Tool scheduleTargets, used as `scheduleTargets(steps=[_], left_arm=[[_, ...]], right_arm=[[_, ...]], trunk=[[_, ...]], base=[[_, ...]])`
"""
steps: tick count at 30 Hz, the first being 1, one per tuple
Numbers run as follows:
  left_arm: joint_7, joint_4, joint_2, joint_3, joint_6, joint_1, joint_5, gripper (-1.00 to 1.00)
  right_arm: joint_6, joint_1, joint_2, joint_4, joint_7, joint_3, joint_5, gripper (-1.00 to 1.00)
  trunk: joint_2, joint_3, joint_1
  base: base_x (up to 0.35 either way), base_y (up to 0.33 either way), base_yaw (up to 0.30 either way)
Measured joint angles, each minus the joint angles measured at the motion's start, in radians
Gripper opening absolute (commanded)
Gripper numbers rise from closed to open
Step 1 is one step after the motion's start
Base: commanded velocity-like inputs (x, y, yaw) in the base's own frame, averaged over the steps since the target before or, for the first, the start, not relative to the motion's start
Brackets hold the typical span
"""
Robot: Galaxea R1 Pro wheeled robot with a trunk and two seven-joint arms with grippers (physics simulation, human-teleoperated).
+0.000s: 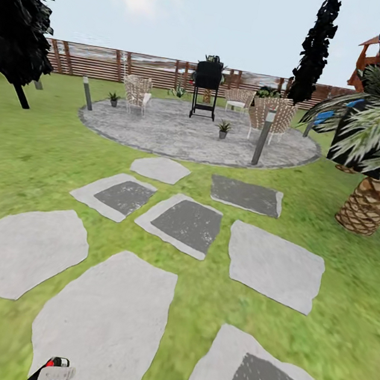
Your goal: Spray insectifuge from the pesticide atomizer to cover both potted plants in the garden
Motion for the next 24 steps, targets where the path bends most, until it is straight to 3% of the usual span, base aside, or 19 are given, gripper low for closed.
scheduleTargets(steps=[24], left_arm=[[0.000, 0.000, 0.000, 0.000, 0.000, 0.000, 0.000, -1.00]], right_arm=[[0.000, 0.000, 0.000, 0.000, 0.000, 0.000, 0.000, 1.00]], trunk=[[0.000, 0.000, 0.000]], base=[[0.339, 0.000, 0.000]])
